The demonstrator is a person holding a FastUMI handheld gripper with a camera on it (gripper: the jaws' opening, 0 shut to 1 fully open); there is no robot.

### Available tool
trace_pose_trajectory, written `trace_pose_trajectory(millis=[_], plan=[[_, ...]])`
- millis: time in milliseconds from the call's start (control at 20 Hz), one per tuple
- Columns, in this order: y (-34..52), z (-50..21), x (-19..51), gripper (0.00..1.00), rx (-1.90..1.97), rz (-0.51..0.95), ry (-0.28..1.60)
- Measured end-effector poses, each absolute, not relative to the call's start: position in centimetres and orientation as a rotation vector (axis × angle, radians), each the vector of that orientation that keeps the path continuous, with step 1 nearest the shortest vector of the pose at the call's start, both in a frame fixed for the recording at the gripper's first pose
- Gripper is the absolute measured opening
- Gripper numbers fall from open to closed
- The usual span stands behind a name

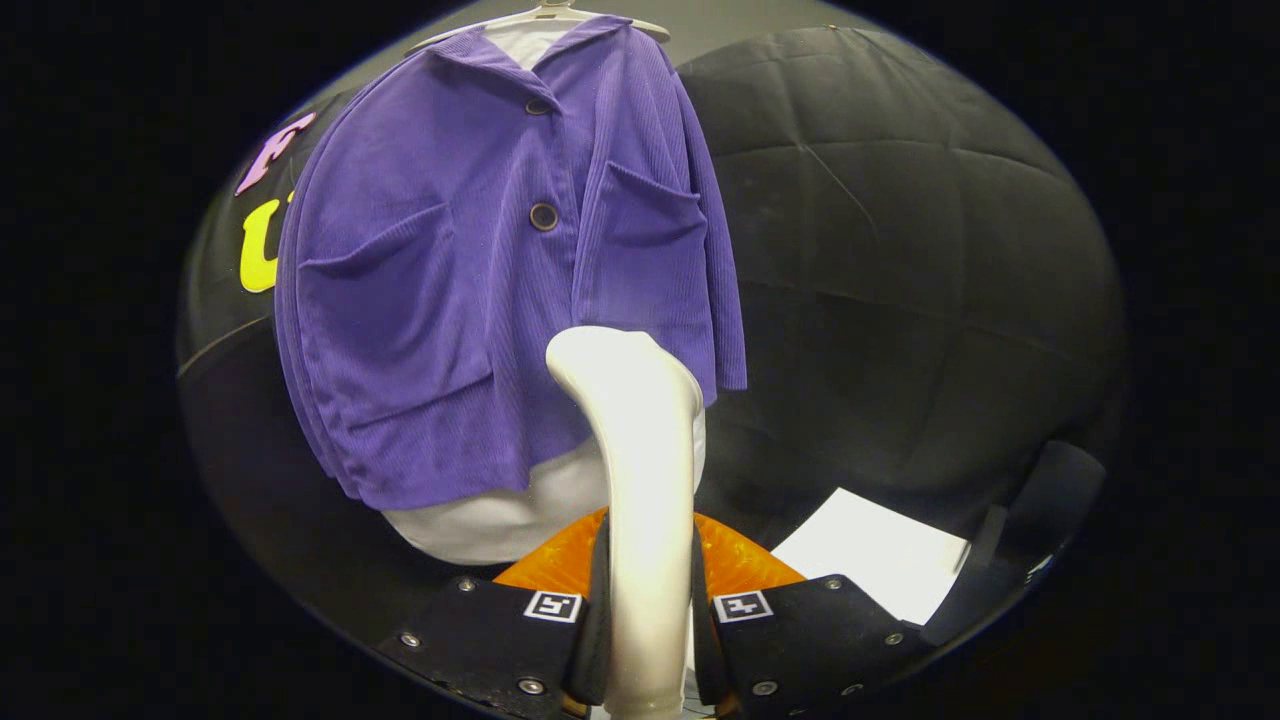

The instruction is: Iron the clothes twice with a garment steamer, once on the left side and once on the right side.

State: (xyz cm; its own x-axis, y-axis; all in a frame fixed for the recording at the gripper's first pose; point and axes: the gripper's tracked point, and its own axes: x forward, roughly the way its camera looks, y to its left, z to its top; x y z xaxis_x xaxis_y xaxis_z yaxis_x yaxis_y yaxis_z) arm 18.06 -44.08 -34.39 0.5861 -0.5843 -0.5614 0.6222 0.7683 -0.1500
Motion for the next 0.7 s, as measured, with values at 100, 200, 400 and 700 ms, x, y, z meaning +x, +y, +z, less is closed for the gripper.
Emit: trace_pose_trajectory(millis=[100, 200, 400, 700], plan=[[-43.1, -34.5, 17.1, 0.34, 0.068, -0.693, 0.641], [-42.0, -33.7, 16.3, 0.34, 0.058, -0.676, 0.631], [-38.7, -30.2, 13.7, 0.34, 0.034, -0.637, 0.578], [-32.1, -23.1, 10.0, 0.34, -0.013, -0.537, 0.479]])
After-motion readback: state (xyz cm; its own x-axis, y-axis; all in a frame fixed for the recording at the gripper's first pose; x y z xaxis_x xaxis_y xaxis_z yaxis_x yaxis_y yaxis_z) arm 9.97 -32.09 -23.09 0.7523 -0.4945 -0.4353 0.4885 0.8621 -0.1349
